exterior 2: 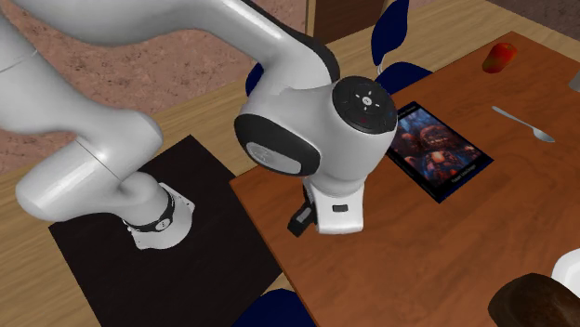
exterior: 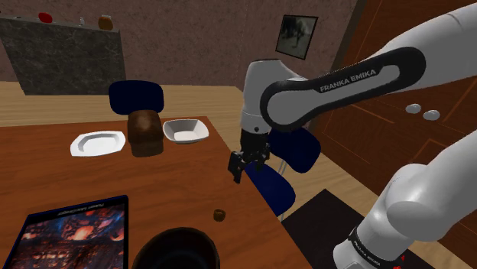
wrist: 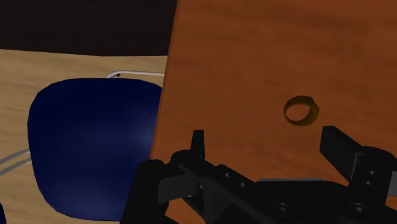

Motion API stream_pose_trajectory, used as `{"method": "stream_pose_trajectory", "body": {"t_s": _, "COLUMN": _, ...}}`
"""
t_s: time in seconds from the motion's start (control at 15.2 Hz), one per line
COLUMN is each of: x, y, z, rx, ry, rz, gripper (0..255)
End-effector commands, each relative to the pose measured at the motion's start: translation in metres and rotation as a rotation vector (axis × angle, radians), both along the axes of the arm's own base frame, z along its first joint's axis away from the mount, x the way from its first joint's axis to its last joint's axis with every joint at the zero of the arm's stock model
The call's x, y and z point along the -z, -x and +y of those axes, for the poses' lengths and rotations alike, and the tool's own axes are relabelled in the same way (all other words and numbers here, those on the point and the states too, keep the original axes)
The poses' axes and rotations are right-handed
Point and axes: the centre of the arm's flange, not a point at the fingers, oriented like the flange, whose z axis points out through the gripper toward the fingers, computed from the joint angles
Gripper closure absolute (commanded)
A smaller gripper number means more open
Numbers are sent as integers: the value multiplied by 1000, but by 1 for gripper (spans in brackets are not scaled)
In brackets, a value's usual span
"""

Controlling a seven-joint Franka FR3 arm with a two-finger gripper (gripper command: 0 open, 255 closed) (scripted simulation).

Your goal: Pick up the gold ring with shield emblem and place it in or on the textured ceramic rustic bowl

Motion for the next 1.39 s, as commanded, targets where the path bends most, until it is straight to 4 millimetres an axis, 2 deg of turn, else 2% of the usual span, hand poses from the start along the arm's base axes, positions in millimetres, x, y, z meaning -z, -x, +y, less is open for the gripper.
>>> {"method": "stream_pose_trajectory", "body": {"t_s": 0.0, "x": 20, "y": -4, "z": 21, "rx": -5, "ry": 4, "rz": 13, "gripper": 0}}
{"method": "stream_pose_trajectory", "body": {"t_s": 0.46, "x": 86, "y": -14, "z": 90, "rx": -22, "ry": 26, "rz": 60, "gripper": 0}}
{"method": "stream_pose_trajectory", "body": {"t_s": 0.92, "x": 122, "y": -8, "z": 90, "rx": -22, "ry": 26, "rz": 60, "gripper": 0}}
{"method": "stream_pose_trajectory", "body": {"t_s": 1.32, "x": 125, "y": -7, "z": 90, "rx": -22, "ry": 26, "rz": 60, "gripper": 0}}
